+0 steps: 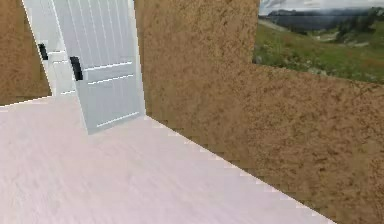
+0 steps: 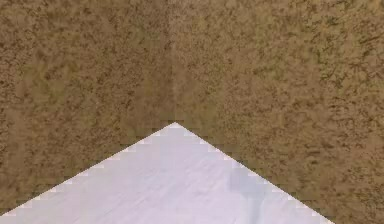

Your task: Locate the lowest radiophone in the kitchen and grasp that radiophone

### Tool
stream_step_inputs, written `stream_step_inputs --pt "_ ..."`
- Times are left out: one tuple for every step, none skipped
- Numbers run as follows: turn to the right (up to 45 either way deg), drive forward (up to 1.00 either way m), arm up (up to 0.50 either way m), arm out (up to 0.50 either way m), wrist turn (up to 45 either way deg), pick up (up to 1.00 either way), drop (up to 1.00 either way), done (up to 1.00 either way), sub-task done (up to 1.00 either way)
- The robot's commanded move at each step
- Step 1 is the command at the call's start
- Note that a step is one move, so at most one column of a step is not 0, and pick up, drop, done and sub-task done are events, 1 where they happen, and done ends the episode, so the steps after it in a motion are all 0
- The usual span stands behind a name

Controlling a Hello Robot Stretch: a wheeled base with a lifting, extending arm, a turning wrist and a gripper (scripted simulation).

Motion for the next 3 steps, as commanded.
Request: stream_step_inputs --pt "6.0 0.0 0.0 0.0 0.0 0.0 0.0 0.0 0.0" --pt "0.0 0.75 0.0 0.0 0.0 0.0 0.0 0.0 0.0" --pt "-45.0 0.0 0.0 0.0 0.0 0.0 0.0 0.0 0.0"
